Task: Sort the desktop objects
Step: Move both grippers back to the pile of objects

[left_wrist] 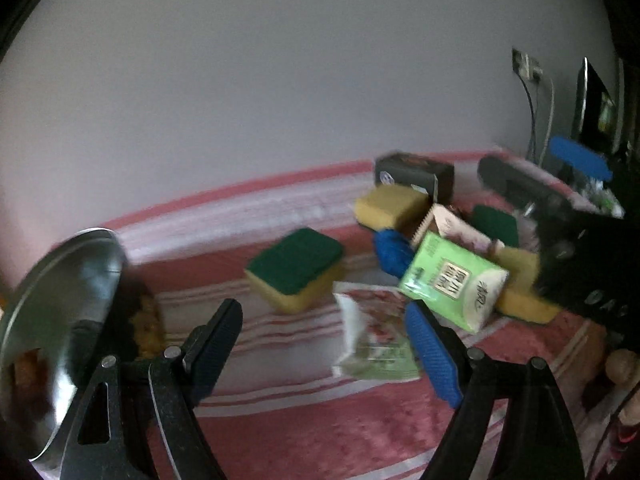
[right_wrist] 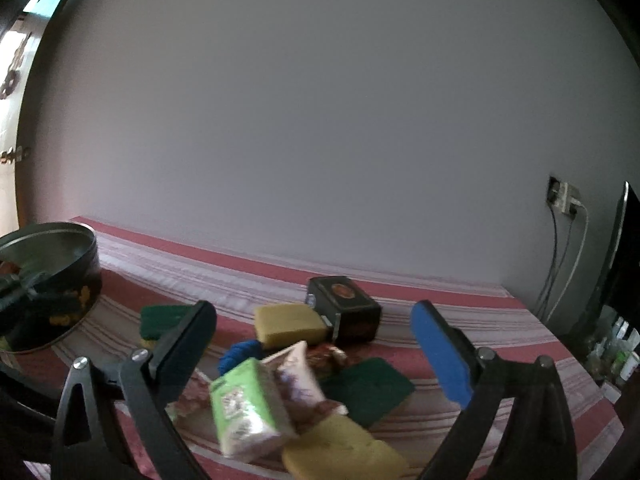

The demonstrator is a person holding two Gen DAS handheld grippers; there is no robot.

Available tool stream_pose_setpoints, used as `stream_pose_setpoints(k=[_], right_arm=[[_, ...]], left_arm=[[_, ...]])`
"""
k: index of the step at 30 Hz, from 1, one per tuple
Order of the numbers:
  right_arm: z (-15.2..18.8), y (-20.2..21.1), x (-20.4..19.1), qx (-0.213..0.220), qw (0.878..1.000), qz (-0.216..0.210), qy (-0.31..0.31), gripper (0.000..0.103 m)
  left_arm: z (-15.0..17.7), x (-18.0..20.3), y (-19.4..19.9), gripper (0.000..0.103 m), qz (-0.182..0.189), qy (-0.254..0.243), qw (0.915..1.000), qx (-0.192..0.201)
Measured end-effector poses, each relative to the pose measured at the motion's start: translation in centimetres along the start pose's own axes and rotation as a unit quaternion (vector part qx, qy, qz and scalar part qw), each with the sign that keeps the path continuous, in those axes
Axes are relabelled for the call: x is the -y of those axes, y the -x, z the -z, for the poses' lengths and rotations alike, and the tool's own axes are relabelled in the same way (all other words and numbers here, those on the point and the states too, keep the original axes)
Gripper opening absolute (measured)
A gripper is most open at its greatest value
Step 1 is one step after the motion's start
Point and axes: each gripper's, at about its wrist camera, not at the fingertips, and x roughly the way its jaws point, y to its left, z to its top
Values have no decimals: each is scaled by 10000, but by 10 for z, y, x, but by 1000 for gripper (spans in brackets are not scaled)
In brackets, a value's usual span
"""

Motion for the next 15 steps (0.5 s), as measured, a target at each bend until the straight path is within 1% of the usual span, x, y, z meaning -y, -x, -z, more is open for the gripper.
stream_pose_setpoints(k=[2, 6, 10, 12, 13, 15], right_arm=[[2, 2, 9, -18, 9999, 77, -69, 99], [5, 3, 32, -106, 9994, 151, -303, 99], [7, 3, 51, -194, 9980, 167, -573, 99], [8, 2, 55, -230, 9975, 143, -648, 99], [8, 2, 56, -255, 9972, 129, -686, 99], [9, 0, 56, -287, 9971, 118, -700, 99]], left_arm=[[-1, 3, -12, 85, 77, -2, 9996, -277], [-1, 9, -30, 85, 209, 39, 9976, -664], [-2, 13, -43, 85, 190, 77, 9951, -966], [-2, 10, -54, 85, 222, 118, 9930, -1158], [-3, 8, -56, 85, 311, 204, 9924, -1172], [-5, 6, -56, 85, 286, 208, 9923, -1183]])
